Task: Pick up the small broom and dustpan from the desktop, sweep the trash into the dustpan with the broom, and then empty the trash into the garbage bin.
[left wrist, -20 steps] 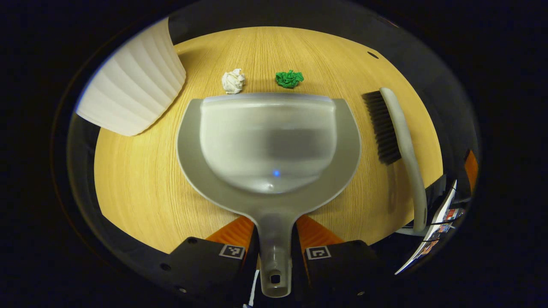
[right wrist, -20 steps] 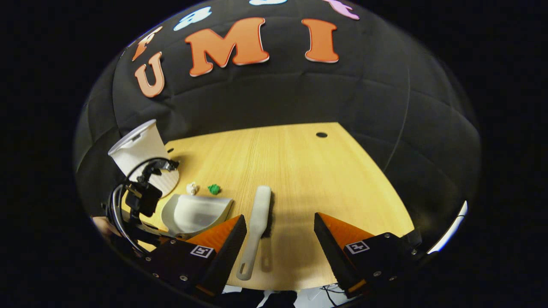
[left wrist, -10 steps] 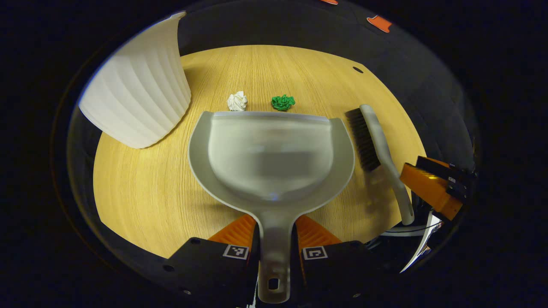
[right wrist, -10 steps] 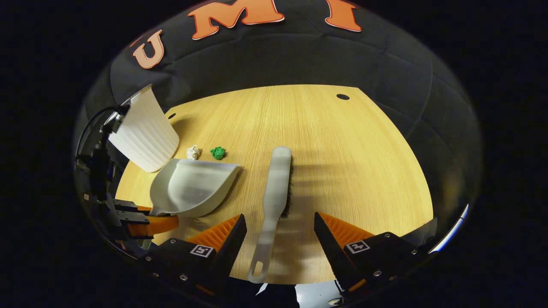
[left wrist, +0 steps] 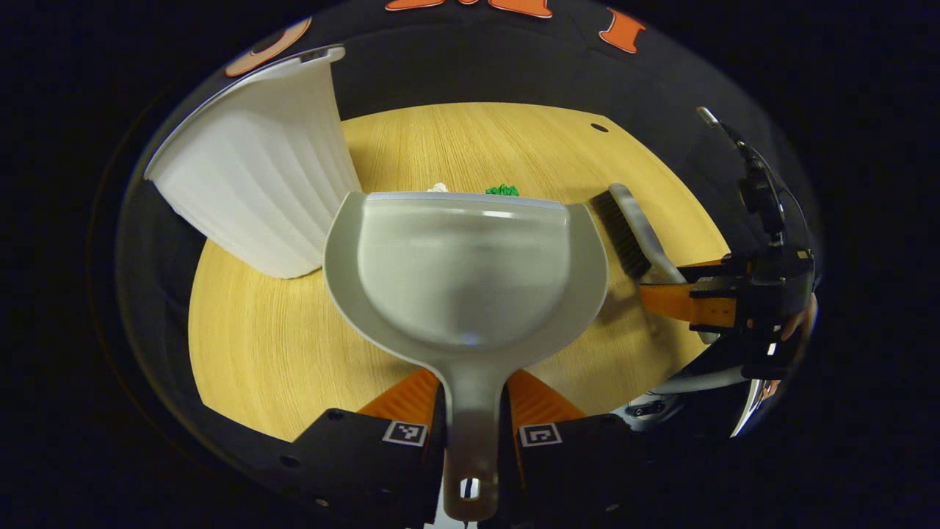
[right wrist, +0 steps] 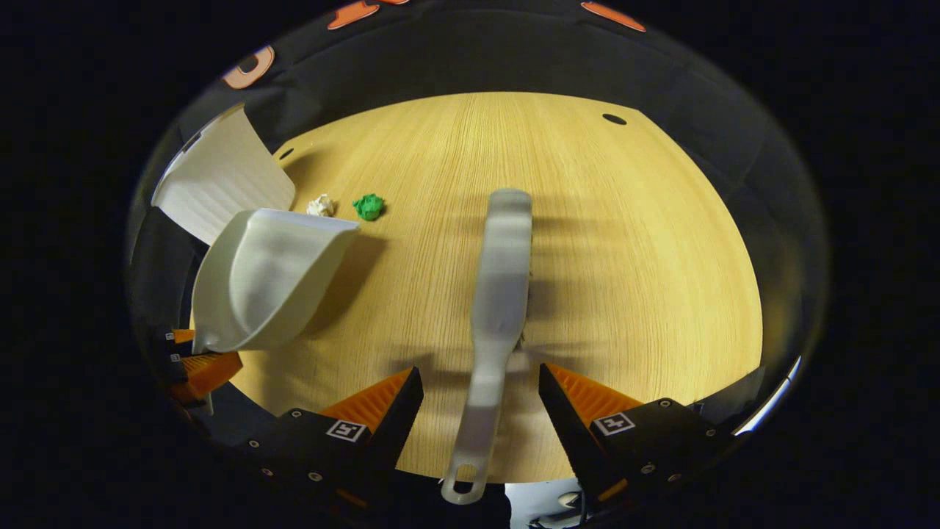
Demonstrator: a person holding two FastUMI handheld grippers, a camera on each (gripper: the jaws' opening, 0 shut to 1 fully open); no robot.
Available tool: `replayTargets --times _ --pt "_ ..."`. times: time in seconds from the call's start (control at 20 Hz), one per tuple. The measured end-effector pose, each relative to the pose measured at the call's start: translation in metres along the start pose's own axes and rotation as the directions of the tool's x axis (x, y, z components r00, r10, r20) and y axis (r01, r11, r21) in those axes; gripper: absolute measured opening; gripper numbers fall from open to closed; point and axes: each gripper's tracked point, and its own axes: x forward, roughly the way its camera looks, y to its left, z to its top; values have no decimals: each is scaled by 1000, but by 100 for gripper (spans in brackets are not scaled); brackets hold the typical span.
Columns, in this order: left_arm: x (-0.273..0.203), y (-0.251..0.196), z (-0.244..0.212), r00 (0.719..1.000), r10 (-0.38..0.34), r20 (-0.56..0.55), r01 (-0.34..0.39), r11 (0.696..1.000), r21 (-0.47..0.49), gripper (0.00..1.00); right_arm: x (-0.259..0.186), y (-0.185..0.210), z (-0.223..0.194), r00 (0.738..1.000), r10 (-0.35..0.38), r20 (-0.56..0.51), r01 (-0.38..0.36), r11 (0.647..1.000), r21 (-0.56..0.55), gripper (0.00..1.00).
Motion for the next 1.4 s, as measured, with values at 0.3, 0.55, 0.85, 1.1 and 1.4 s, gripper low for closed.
replayTargets --times 0.3,0.55,0.85,1.1,1.4 --pt "3 27 -22 1000 2 -22 -3 1000 -22 31 17 7 -12 995 -52 -89 47 997 -54 89" --pt "-8 36 -22 1000 -20 -22 19 999 -26 31 22 2 -14 990 -87 -109 81 995 -64 43" --pt "8 38 -26 998 -52 -33 52 998 19 31 12 1 13 999 -26 -30 24 997 -70 23" --pt "7 45 -26 996 -79 -42 82 991 101 31 -5 -2 69 995 15 97 4 982 -190 23" --pt "18 46 -23 992 -118 -53 124 982 140 31 -2 17 131 975 117 187 -62 959 -276 22"
